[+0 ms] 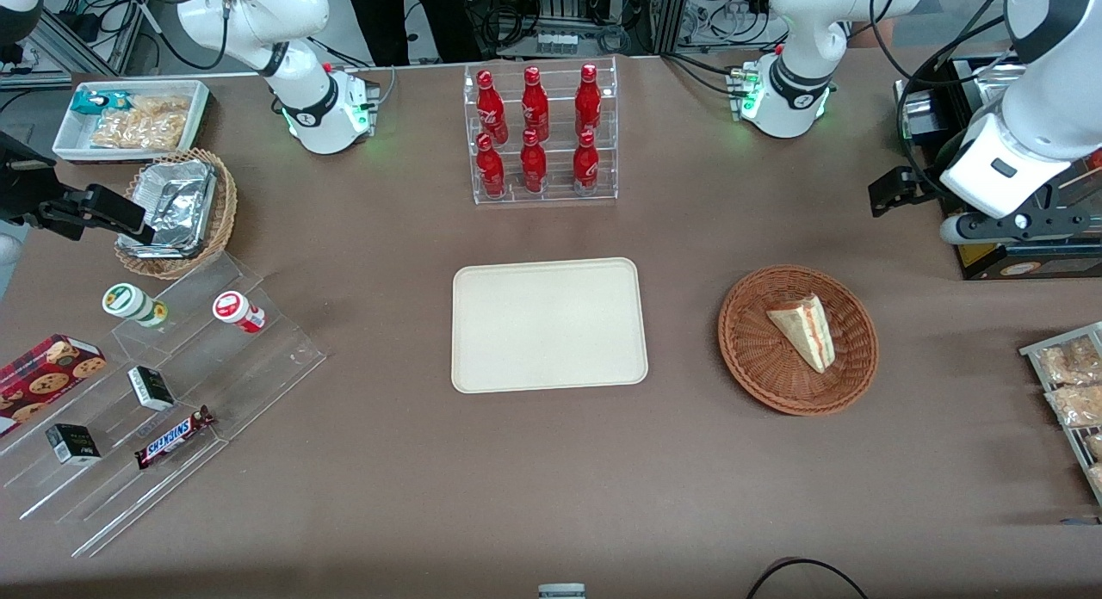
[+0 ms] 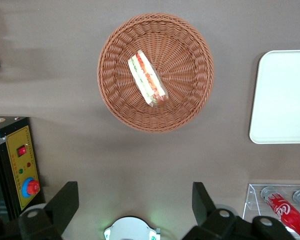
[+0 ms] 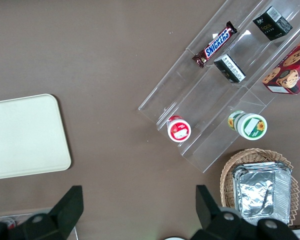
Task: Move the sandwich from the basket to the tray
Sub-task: 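Move the left gripper over the wrapped sandwich in the wicker basket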
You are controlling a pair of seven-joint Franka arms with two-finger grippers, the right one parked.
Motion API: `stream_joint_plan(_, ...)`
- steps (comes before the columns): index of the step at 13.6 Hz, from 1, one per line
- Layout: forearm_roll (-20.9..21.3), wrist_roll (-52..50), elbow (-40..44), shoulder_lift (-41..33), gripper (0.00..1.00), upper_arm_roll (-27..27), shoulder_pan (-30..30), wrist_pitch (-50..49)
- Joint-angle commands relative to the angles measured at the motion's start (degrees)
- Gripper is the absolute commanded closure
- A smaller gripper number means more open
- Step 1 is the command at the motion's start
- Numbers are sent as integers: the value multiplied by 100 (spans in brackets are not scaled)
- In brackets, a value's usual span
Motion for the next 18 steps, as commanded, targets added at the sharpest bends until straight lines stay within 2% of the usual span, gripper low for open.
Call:
stream_joint_plan(1, -79, 104, -17, -97, 0, -19, 70, -96)
stream_joint_plan(4, -35, 113, -411, -35, 0, -27, 52, 140)
stream_joint_plan(7, -17, 104, -1211, -62, 0, -54, 17, 887)
stream_joint_plan(13, -17, 104, -2941, 8, 0, -54, 17, 3327)
stream_joint_plan(18, -35, -210, -3102, 535, 0, -54, 34, 4131)
